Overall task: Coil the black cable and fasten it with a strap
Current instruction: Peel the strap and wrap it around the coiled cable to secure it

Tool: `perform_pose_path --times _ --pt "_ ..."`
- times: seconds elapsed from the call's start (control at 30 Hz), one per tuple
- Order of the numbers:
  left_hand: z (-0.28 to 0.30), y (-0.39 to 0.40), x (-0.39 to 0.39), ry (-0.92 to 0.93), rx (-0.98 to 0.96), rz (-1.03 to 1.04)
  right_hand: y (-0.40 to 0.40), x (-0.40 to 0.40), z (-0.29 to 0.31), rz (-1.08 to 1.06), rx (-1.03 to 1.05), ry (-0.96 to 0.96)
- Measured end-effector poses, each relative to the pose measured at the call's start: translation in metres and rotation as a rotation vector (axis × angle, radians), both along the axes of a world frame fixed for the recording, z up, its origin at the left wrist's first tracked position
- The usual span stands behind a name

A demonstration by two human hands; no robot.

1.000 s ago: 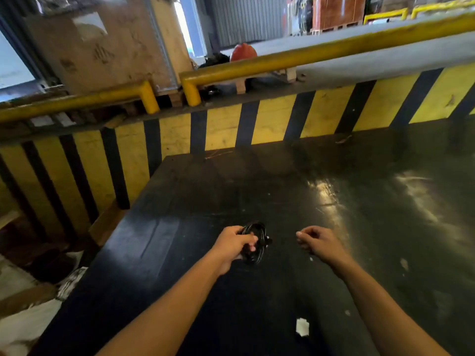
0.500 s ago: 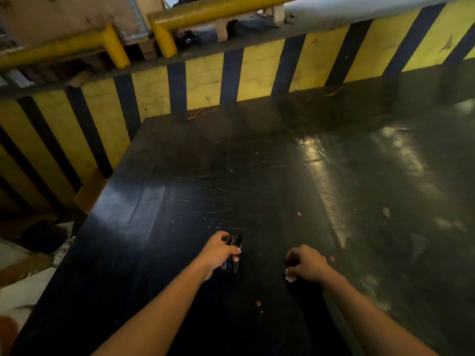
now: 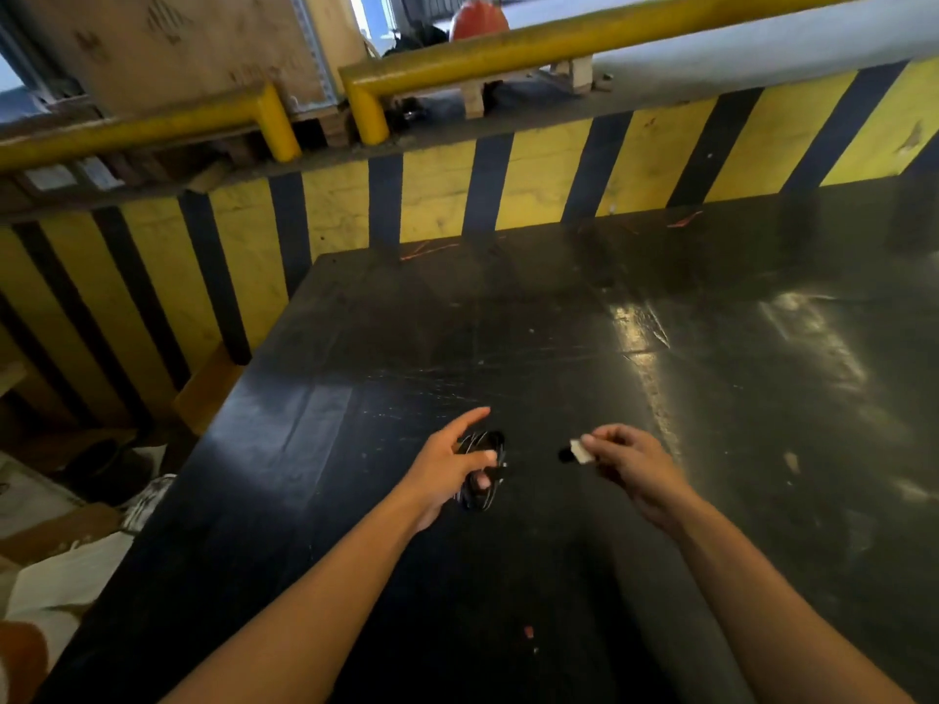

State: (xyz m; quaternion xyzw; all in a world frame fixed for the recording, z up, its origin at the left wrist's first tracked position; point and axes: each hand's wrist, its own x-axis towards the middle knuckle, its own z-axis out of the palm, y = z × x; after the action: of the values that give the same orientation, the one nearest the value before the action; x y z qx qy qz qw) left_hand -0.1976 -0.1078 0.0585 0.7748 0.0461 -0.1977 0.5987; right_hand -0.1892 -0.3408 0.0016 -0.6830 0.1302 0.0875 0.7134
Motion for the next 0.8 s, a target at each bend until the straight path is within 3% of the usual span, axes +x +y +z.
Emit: perform_pose_path --times 0.07,0.17,0.3,0.47,0.67,0.8 --pt "0.027 -0.01 0.013 -0.087 -0.022 -0.055 0.004 0.017 0.049 -0.003 0.149 -0.108" --pt "0.074 -0.028 0.033 -0.237 -0.12 -0.089 0.009 0.037 0.12 0.027 0.142 -0.328" --pt "0.14 -0.044 0.054 -0.394 -0.158 -0.107 0.012 0.05 0.199 0.056 -0.044 -0.549" --pt "0.212 -0.052 0.062 -0.461 -0.23 -0.112 0.012 0.061 0.276 -0.05 -0.472 -0.9" --pt "0.259 -0.053 0.074 -0.631 -0.214 -0.081 0.012 0.059 0.33 -0.074 -0.675 -1.07" --pt "0.281 -0.052 0.075 -0.688 -0.195 -0.081 0.009 0.052 0.347 0.066 -0.921 -1.155"
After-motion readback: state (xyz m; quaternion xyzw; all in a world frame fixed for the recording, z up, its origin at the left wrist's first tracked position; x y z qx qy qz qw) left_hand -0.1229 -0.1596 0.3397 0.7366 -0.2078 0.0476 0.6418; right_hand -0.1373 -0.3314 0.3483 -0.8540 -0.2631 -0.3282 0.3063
